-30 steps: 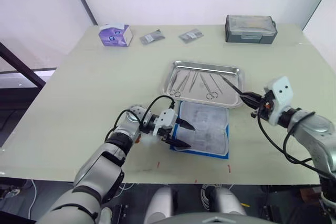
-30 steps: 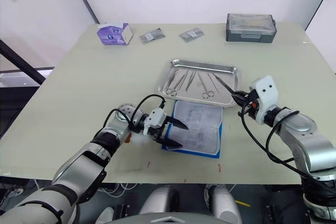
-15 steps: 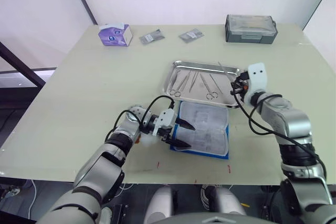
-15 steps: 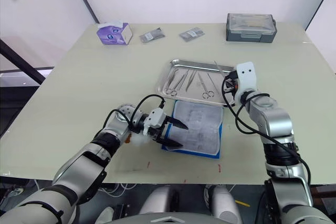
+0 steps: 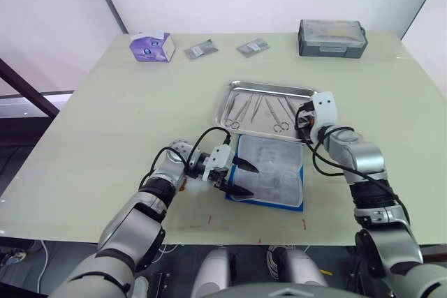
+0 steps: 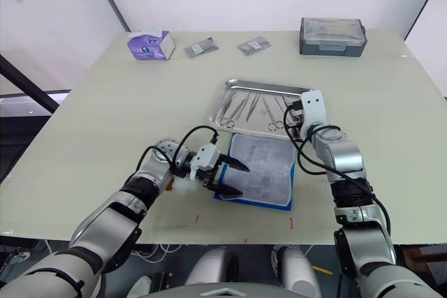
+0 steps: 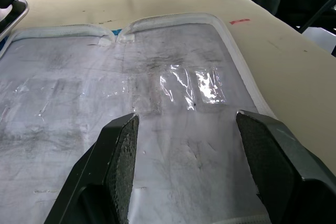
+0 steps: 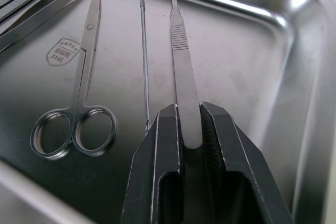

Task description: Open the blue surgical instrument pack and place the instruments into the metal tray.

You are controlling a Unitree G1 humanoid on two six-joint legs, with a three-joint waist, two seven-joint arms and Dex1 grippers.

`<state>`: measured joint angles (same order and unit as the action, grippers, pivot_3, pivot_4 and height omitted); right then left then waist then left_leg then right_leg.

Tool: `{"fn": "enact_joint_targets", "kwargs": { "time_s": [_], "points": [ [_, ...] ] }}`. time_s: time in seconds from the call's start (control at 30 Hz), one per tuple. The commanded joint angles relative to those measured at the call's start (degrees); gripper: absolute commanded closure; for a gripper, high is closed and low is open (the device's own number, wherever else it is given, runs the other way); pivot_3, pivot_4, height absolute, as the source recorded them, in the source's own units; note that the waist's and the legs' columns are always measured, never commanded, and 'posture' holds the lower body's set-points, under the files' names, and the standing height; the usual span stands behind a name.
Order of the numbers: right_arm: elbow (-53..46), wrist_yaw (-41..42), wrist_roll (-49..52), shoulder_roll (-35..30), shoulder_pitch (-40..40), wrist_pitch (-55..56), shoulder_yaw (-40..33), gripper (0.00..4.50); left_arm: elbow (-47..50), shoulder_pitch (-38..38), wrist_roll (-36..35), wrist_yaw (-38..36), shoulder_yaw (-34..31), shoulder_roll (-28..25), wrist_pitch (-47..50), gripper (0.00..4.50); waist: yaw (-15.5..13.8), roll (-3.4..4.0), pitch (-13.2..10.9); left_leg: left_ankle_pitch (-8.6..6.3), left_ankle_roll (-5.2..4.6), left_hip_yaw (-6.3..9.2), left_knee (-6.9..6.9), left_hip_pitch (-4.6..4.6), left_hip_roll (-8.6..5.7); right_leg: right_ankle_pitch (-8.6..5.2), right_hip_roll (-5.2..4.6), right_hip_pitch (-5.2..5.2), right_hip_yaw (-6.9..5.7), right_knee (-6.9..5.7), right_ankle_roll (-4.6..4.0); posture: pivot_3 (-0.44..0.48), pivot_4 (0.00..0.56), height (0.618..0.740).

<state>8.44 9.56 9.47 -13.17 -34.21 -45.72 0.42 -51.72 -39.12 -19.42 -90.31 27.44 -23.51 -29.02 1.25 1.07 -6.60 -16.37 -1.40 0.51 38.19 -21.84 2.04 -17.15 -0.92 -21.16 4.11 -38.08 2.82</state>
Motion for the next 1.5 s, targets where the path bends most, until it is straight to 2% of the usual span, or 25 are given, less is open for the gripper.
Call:
{"fn": "enact_joint_targets", "kwargs": {
  "time_s": [0.03, 0.07, 0.17, 0.2, 0.23, 0.37, 0.53, 0.63, 0.77, 0.83, 1.1, 1.23, 1.5],
  "points": [
    [-1.4, 0.2, 0.1, 0.2, -1.4, 1.1, -1.3, 2.5, -3.4, 4.5, 3.3, -2.2, 3.0, 0.7, 1.6, 1.39, 0.0, 0.0, 0.0, 0.0, 0.0, 0.0, 0.0, 0.0, 0.0, 0.0, 0.0, 0.0, 0.0, 0.0, 0.0, 0.0, 0.15, 0.738],
    [-1.8, 0.2, 0.0, 0.2, -1.5, 1.3, -1.4, 2.09, -3.4, 4.6, 3.3, -2.2, 3.0, 0.7, 1.6, 1.39, 0.0, 0.0, 0.0, 0.0, 0.0, 0.0, 0.0, 0.0, 0.0, 0.0, 0.0, 0.0, 0.0, 0.0, 0.0, 0.0, 0.15, 0.738],
    [-3.1, 0.4, 0.1, 0.3, -1.3, 1.7, -1.7, 0.44, -3.0, 4.4, 3.1, -2.2, 3.3, 0.5, 2.1, 1.39, 0.0, 0.0, 0.0, 0.0, 0.0, 0.0, 0.0, 0.0, 0.0, 0.0, 0.0, 0.0, 0.0, 0.0, 0.0, 0.0, 0.15, 0.738],
    [-3.8, 0.7, 0.2, 0.2, -1.3, 1.8, -1.6, 0.12, -2.6, 4.3, 2.7, -2.2, 3.7, 0.2, 2.6, 1.39, 0.0, -0.01, 0.0, 0.0, 0.0, 0.01, 0.0, -0.01, 0.0, 0.0, 0.0, 0.0, 0.0, 0.0, 0.0, 0.0, 0.15, 0.738],
    [-4.9, 1.2, 0.6, 0.2, -1.2, 2.0, -1.7, 0.03, -1.7, 4.2, 1.8, -2.2, 3.8, -0.1, 3.5, 1.39, 0.0, -0.01, 0.0, 0.0, 0.0, 0.02, 0.0, -0.02, 0.0, 0.0, 0.0, 0.0, -0.01, 0.01, 0.0, 0.0, 0.15, 0.738],
    [-9.6, 4.1, 1.6, -0.7, -0.7, 3.4, -1.5, 0.03, 2.6, 3.7, -2.3, -2.2, 1.9, -0.7, 6.3, 1.39, 0.7, 0.0, -0.1, 0.0, 0.0, 0.1, -0.01, -0.13, 0.0, 0.0, 0.0, -0.11, 0.0, 0.01, 0.0, 0.0, 0.15, 0.738],
    [-16.0, 8.9, 3.8, -2.0, 1.2, 6.5, -1.6, 0.03, 11.5, 1.7, -9.1, -2.2, -1.1, -3.4, 15.6, 1.39, 1.1, -0.1, -0.3, 0.0, 0.0, 0.35, 0.04, -0.67, 0.01, 0.01, 0.0, -0.59, -0.07, -0.06, 0.01, 0.0, 0.15, 0.738],
    [-19.2, 12.0, 6.4, -2.1, 2.6, 9.5, -2.8, 0.03, 15.7, 0.4, -11.9, -2.2, -4.7, -4.0, 20.0, 1.39, 1.1, -0.47, -1.0, 0.01, 0.02, 0.53, 0.09, -0.96, 0.01, 0.02, -0.01, -0.77, -0.23, -0.04, 0.0, 0.0, 0.15, 0.738],
    [-21.6, 14.4, 8.6, -2.6, 3.8, 12.5, -4.0, 0.03, 20.4, -0.6, -13.2, -2.2, -9.8, -4.1, 24.4, 1.39, 1.1, -0.83, -1.4, 0.05, 0.09, 0.57, 0.12, -1.32, 0.02, 0.02, -0.06, -1.15, -0.29, -0.17, -0.01, 0.0, 0.15, 0.738],
    [-22.3, 14.6, 9.3, -2.8, 4.4, 13.1, -4.4, 0.03, 22.5, -0.4, -13.4, -1.9, -11.8, -4.0, 26.0, 1.39, 1.1, -0.85, -1.4, 0.25, 0.43, 0.58, 0.21, -1.73, 0.01, 0.02, -0.07, -1.61, -0.29, -0.36, -0.01, 0.0, 0.15, 0.738],
    [-27.5, 19.1, 13.2, -5.7, 11.1, 18.6, -8.0, 0.03, 28.9, 0.2, -11.6, 10.3, -22.0, -4.5, 30.4, 1.39, 1.0, -1.06, -1.7, 0.41, 0.68, 0.66, 0.25, -1.89, -0.03, 0.03, -0.09, -1.93, -0.3, -0.82, -0.02, 0.0, 0.15, 0.738],
    [-29.8, 22.8, 15.1, -8.5, 17.1, 21.9, -10.6, 0.03, 32.9, 2.5, -11.9, 15.6, -26.9, -7.1, 34.2, 1.39, 1.1, -1.11, -1.7, 0.42, 0.68, 0.69, 0.27, -1.87, -0.04, 0.03, -0.07, -1.92, -0.32, -0.87, -0.02, 0.0, 0.15, 0.738],
    [-32.3, 30.7, 21.5, -13.4, 34.3, 25.5, -18.8, 0.03, 42.9, 18.0, -13.1, 21.8, -37.7, -15.5, 39.9, 1.39, 0.9, -1.11, -1.8, 0.44, 0.72, 0.73, 0.21, -1.88, 0.08, 0.03, -0.12, -1.92, -0.35, -0.83, -0.03, 0.0, 0.15, 0.738]
  ]
}}
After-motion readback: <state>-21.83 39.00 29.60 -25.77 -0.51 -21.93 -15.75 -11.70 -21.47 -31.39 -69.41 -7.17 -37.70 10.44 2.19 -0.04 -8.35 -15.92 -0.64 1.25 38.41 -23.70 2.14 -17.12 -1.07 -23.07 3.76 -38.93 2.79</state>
